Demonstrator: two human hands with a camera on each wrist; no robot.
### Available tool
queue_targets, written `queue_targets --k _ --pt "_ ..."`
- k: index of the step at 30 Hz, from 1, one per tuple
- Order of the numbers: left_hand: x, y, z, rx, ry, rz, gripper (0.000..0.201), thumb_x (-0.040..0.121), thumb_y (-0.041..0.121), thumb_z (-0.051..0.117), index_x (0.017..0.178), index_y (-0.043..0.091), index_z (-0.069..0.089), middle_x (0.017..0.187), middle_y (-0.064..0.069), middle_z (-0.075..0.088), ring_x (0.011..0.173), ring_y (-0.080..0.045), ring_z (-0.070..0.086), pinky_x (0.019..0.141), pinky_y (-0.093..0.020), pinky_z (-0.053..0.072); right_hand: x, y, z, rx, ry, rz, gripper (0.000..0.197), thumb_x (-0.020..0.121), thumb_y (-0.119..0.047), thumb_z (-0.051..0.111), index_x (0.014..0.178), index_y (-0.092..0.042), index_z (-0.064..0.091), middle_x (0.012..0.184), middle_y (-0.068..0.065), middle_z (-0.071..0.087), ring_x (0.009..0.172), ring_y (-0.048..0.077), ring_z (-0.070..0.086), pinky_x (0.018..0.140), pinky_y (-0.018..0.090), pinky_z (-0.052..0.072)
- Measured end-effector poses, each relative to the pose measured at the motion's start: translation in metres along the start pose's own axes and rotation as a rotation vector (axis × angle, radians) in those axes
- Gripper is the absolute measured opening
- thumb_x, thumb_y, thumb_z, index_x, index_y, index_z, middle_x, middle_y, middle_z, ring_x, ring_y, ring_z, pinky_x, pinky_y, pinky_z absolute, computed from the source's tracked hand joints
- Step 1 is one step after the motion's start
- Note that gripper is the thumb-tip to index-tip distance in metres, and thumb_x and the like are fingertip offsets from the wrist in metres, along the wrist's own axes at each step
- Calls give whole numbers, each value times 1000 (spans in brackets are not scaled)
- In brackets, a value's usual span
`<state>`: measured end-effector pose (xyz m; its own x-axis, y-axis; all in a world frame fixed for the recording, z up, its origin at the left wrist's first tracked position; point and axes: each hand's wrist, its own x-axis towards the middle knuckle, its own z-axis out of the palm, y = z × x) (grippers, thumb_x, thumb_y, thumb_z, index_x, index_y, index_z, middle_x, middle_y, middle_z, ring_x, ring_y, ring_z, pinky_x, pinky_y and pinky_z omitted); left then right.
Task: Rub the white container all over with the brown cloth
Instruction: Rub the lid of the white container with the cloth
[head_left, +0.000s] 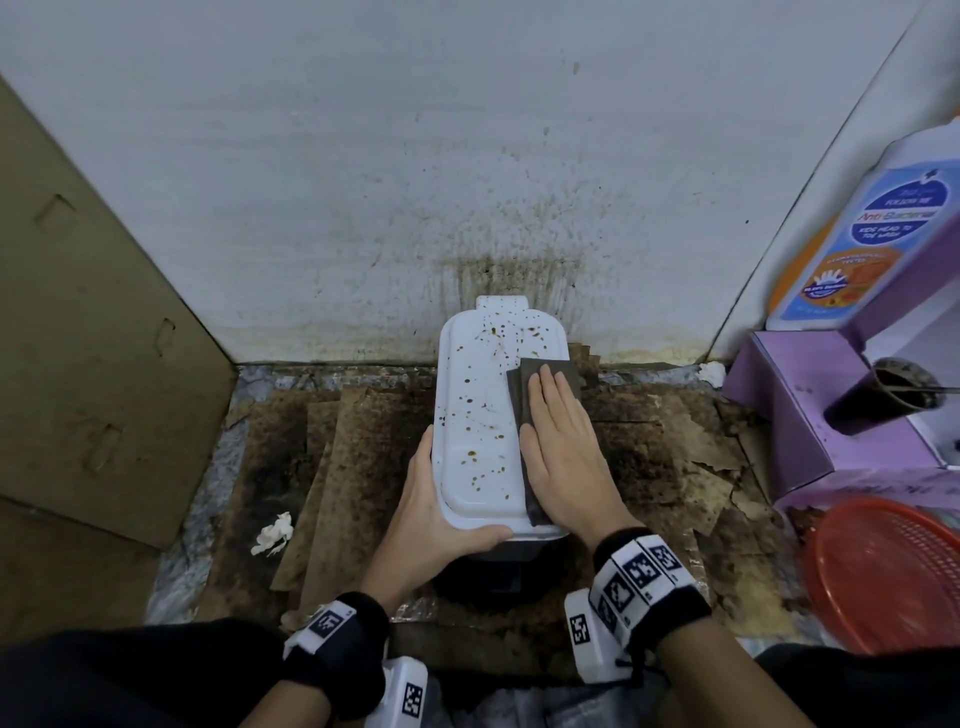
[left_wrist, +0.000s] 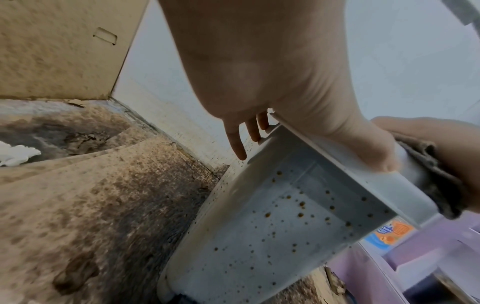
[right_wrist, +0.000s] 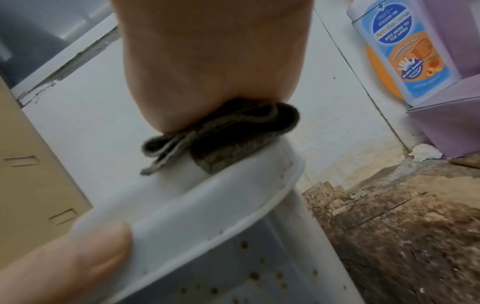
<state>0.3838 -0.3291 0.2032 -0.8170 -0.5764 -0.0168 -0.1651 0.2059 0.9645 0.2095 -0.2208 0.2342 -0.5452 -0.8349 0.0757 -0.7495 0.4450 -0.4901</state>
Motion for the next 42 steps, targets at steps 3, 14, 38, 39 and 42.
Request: queue_targets --k 3,14,38,39,42 --pt "0 -4 1 -3 4 -20 138 60 49 101 162 43 9 166 23 25 153 0 29 123 -46 37 -16 -1 4 -17 41 -3 62 108 -35 19 164 -12 5 172 0 -4 157 8 -14 129 32 -2" --pt "1 1 4 -43 12 48 127 62 31 103 155 49 19 158 29 36 148 1 38 117 -30 42 -47 -9 21 -76 143 -7 59 108 -31 18 163 -8 14 172 4 8 159 14 -3 129 39 10" --pt "0 9 8 -89 32 126 113 68 21 100 146 62 29 154 23 45 148 -7 43 117 -39 43 -28 -8 5 -134 28 -42 62 108 -37 14 164 -14 4 172 0 -1 158 12 -7 129 35 1" --pt "0 8 7 -85 28 118 114 69 23 100 148 61 27 155 22 43 148 -7 41 118 -40 42 -19 -8 4 -129 19 -23 63 107 -39 13 164 -15 5 172 0 -1 158 11 -7 128 33 -1" --pt "0 4 5 -98 10 91 117 69 28 100 154 53 23 160 20 39 151 -9 38 120 -46 40 0 -7 3 -140 15 -1 65 105 -41 10 164 -13 7 172 3 1 159 14 -4 129 36 0"
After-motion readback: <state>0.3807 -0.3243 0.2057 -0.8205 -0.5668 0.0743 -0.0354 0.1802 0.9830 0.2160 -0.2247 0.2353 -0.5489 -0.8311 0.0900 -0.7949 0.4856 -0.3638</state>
